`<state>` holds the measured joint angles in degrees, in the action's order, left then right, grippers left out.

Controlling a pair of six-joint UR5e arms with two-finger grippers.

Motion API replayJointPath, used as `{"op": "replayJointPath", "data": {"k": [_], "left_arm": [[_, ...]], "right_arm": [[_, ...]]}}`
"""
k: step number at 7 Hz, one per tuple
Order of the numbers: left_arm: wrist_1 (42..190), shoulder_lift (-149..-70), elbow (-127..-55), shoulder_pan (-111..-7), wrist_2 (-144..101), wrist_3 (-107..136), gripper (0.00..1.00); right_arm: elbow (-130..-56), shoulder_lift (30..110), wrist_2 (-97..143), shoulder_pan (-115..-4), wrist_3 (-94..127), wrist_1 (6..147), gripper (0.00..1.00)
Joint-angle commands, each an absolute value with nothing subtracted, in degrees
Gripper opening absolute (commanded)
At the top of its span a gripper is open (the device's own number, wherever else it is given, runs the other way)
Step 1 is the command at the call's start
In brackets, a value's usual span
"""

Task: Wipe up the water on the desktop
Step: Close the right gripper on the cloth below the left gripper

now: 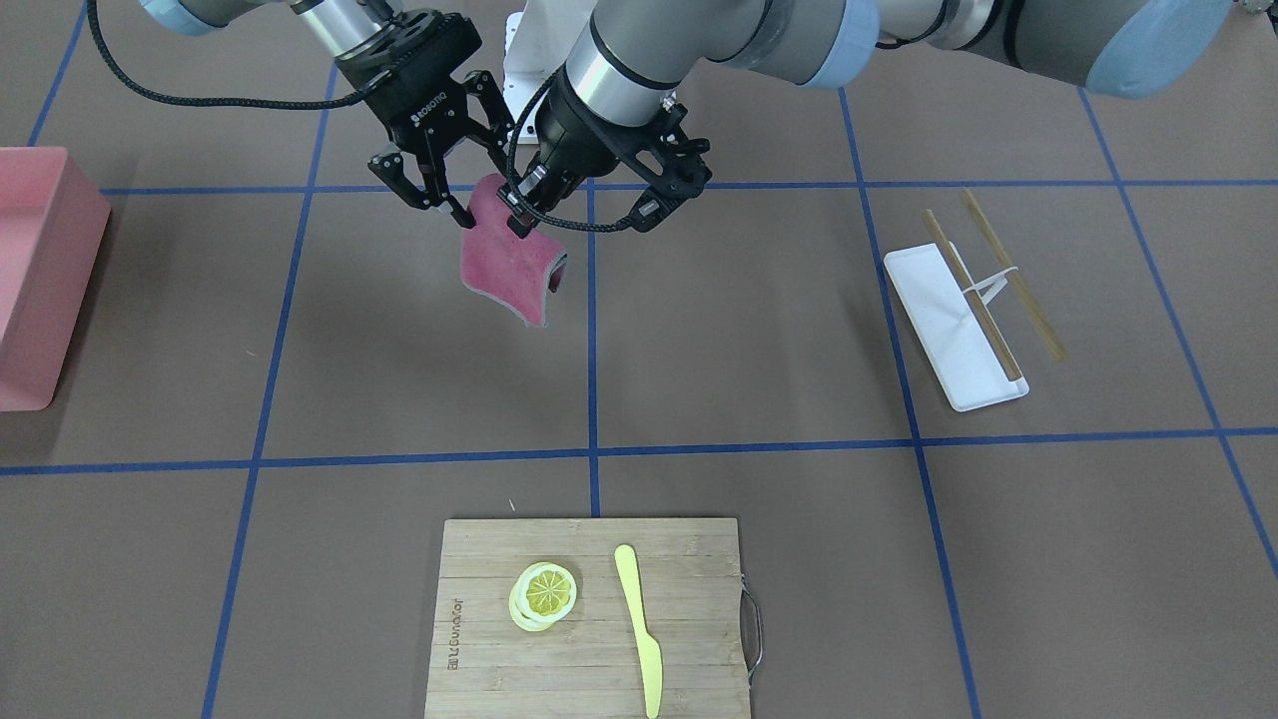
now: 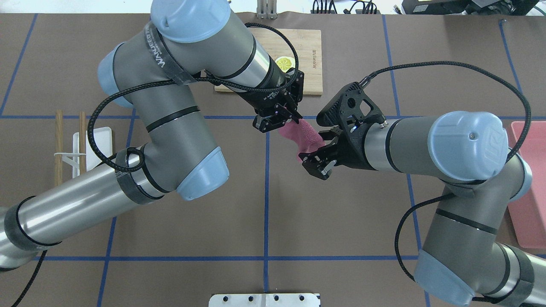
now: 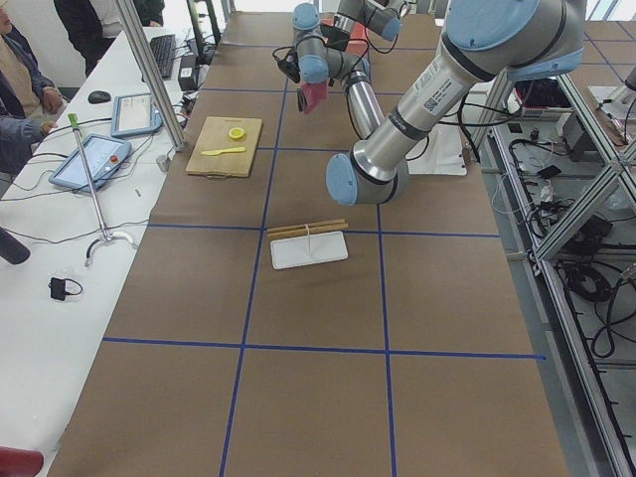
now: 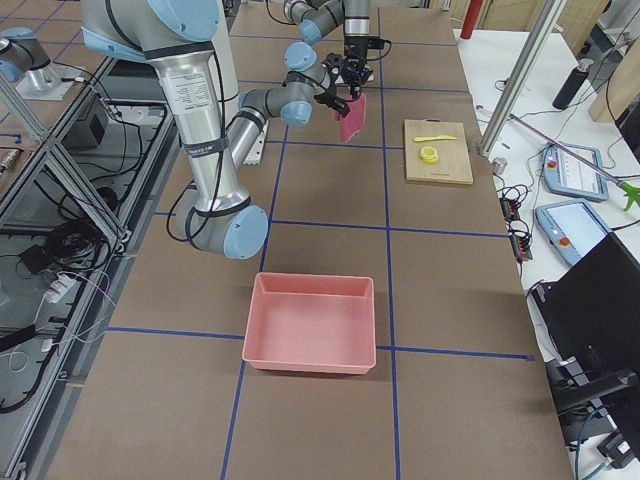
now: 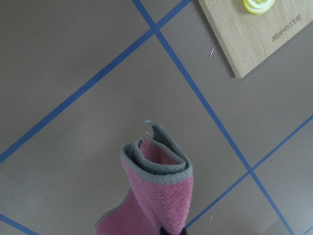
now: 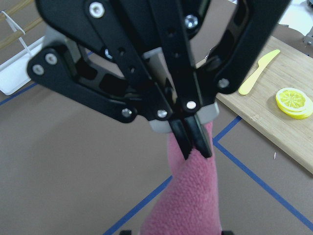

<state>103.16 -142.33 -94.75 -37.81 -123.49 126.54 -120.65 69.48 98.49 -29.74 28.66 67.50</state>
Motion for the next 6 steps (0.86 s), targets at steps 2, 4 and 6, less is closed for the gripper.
{"op": "replayJointPath", "data": {"k": [2,4,6], "left_arm": [[103.18,-142.29,-94.92,-37.79,-123.49,126.47,0.0],[103.18,-142.21,-94.92,-37.53,-123.49,126.47,0.0],[103.18,-142.12,-95.53,-37.53,-123.57,126.47,0.0]], "right_arm": [[-120.5,69.43,98.26,-29.71,31.28,67.41,0.04],[-120.59,68.39,98.26,-29.71,33.65,67.5,0.0],[-120.59,68.38,98.26,-29.71,34.19,67.5,0.0]]}}
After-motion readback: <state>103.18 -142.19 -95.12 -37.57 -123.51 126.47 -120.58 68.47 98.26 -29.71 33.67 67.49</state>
